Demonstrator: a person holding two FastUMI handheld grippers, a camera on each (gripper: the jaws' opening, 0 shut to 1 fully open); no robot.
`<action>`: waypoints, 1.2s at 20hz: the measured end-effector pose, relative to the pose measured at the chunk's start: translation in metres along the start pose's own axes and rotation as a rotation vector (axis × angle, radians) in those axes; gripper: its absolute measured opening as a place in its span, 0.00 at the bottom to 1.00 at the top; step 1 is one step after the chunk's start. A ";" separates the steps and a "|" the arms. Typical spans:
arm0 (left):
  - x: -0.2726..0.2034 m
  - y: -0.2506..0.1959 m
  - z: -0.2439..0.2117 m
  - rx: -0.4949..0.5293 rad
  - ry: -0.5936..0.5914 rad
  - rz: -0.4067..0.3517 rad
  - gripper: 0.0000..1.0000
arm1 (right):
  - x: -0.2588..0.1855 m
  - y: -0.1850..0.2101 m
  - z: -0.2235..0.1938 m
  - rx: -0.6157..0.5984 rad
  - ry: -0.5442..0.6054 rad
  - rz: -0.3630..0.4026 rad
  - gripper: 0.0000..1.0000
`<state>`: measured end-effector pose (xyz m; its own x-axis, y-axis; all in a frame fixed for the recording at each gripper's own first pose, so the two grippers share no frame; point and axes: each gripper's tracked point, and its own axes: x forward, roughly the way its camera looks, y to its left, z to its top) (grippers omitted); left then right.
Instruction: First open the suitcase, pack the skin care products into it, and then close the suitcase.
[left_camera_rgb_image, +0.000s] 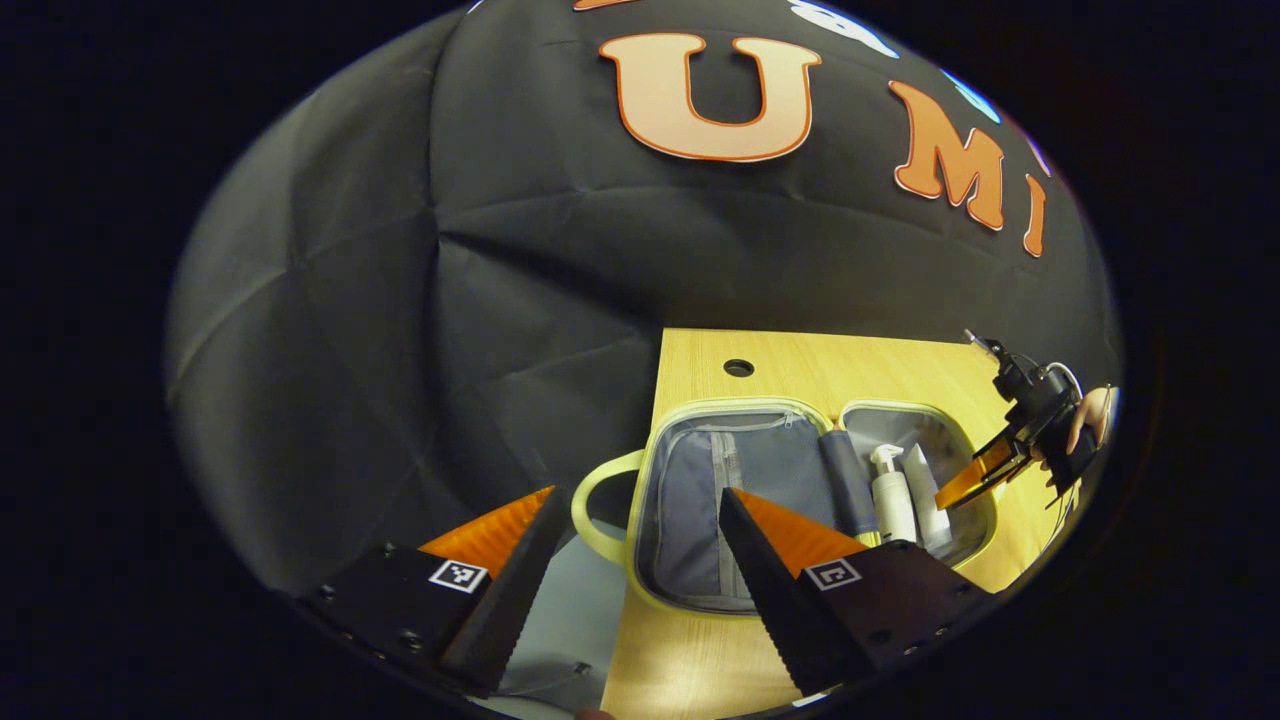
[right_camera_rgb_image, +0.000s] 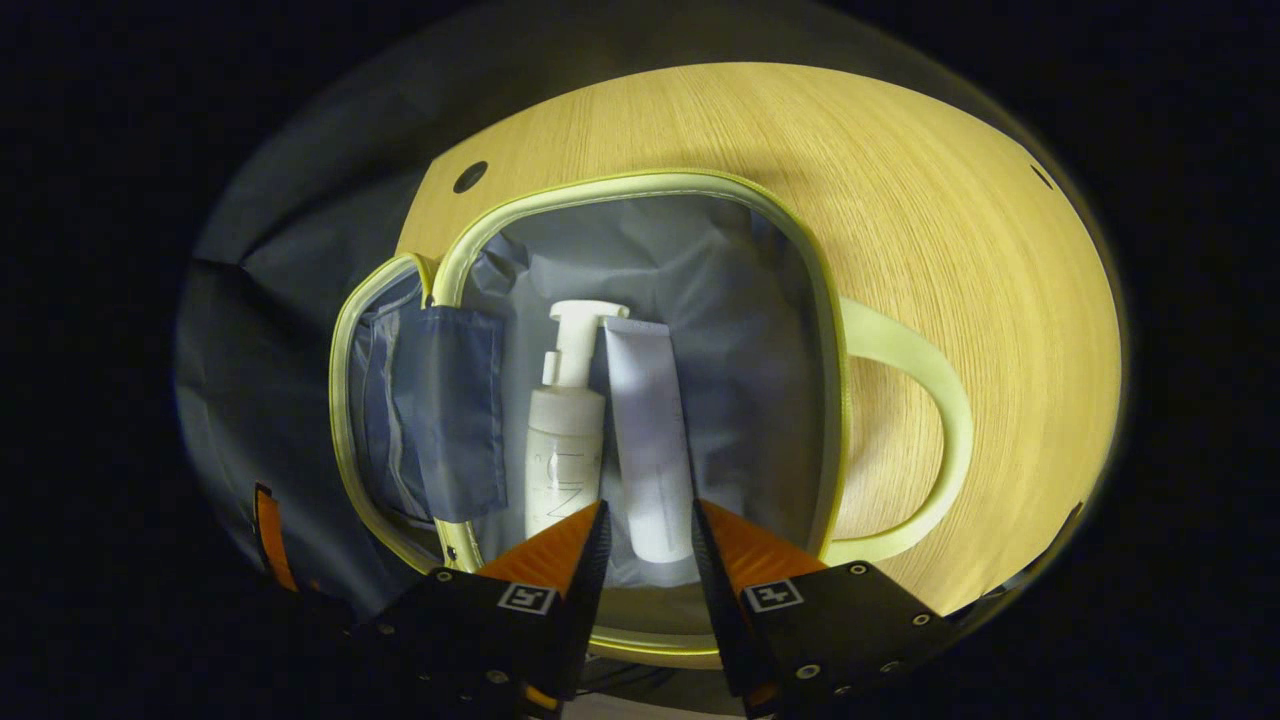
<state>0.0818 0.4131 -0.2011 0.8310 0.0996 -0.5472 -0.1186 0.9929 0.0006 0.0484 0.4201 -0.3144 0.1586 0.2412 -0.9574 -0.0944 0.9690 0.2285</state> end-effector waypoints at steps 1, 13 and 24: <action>0.000 0.005 -0.001 -0.003 -0.001 0.008 0.99 | -0.007 0.004 -0.001 0.001 -0.014 0.015 0.60; 0.050 0.061 -0.035 -0.407 0.038 -0.226 0.98 | -0.139 0.010 0.005 0.092 -0.361 0.332 0.95; 0.152 0.048 -0.092 -0.875 0.136 -0.351 0.95 | -0.173 -0.055 -0.022 0.259 -0.445 0.311 0.95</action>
<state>0.1523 0.4697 -0.3617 0.8327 -0.2586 -0.4896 -0.2846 0.5585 -0.7791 0.0046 0.3235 -0.1658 0.5633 0.4606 -0.6859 0.0315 0.8176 0.5749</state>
